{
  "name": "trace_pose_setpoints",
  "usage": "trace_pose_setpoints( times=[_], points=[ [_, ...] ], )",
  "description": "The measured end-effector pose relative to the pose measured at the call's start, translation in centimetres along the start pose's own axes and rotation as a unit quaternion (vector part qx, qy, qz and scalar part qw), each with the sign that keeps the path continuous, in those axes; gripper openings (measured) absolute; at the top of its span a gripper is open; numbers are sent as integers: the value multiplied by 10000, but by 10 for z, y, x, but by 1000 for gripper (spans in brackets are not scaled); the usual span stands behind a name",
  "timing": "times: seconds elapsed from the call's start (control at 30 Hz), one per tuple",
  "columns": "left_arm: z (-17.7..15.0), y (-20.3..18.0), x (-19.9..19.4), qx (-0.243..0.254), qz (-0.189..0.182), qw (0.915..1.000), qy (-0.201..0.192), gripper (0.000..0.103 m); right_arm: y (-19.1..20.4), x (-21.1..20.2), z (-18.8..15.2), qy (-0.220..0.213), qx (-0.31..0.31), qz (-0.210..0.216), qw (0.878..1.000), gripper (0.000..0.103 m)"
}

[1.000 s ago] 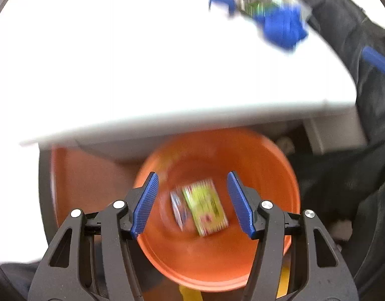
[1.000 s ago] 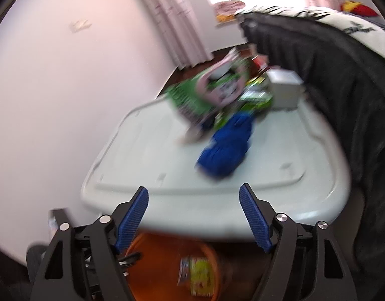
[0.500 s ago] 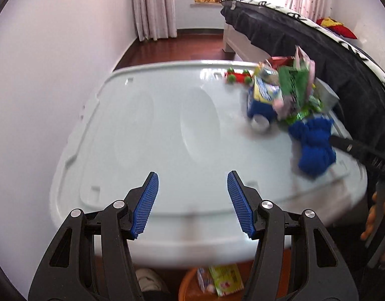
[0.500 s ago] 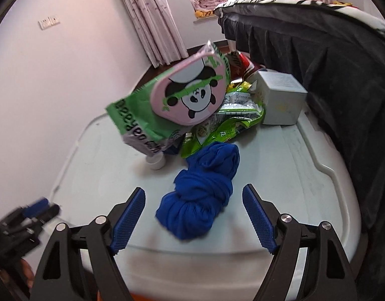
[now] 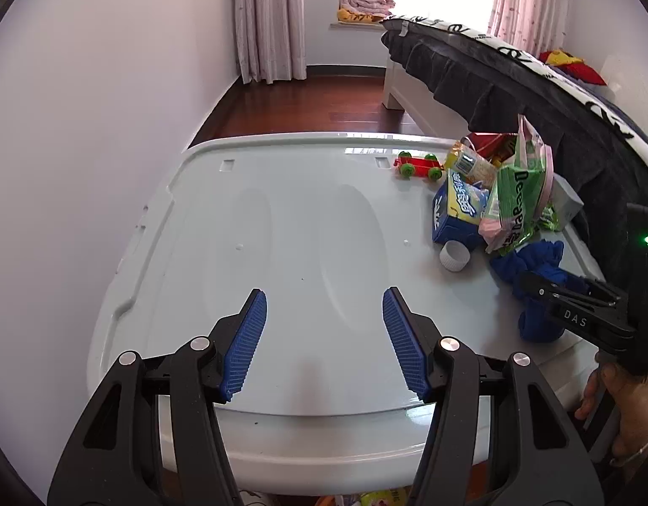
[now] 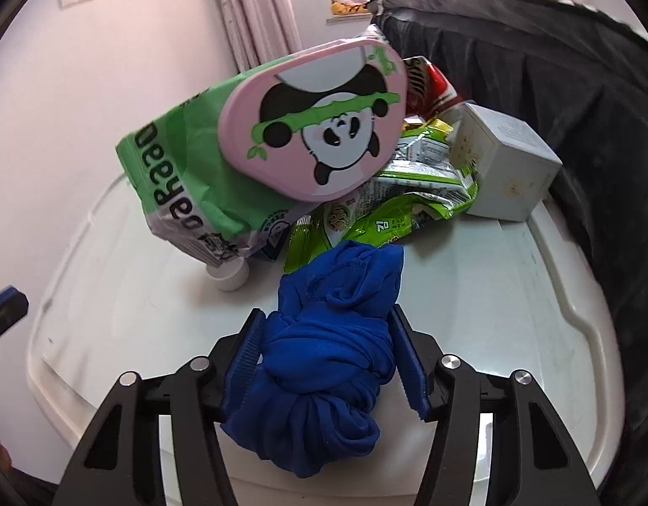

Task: Collect trash
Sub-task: 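Grasp the blue cloth with the right gripper and lift it, then grasp the panda snack bag with the left gripper while the right holds the cloth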

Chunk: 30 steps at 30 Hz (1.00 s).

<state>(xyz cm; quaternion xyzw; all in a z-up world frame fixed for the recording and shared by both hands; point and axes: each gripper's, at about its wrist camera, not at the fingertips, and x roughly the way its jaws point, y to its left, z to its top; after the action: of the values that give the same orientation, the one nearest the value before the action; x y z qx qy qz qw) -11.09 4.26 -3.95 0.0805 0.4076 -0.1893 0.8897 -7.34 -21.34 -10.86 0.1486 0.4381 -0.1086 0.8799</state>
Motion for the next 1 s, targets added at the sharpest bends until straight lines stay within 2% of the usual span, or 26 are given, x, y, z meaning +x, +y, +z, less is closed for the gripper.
trace_pose_setpoints(
  times=[0.13,0.33,0.53,0.73,0.87,1.0],
  points=[
    [-1,-1,-1,9,-15,10000,-1,57,4,-6,-2,-52,-196,-19,9998,53],
    [1,-3,-4,5,-84,10000,-36,57,-3,-29,-2,-126,-189,216,9995,52],
    [6,-15,-4,110,-369,9993,-35,57,-10,-51,-1,-116,-363,390,9985,52],
    [19,-33,-8,326,-543,9979,-137,57,-20,-71,4,-177,-395,585,9974,52],
    [32,-49,-6,577,-642,9961,-174,57,-24,-92,3,-295,-601,557,9962,52],
    [53,-72,-3,891,-894,9919,-167,57,-42,-116,4,-458,-572,531,9959,52]
  ],
)
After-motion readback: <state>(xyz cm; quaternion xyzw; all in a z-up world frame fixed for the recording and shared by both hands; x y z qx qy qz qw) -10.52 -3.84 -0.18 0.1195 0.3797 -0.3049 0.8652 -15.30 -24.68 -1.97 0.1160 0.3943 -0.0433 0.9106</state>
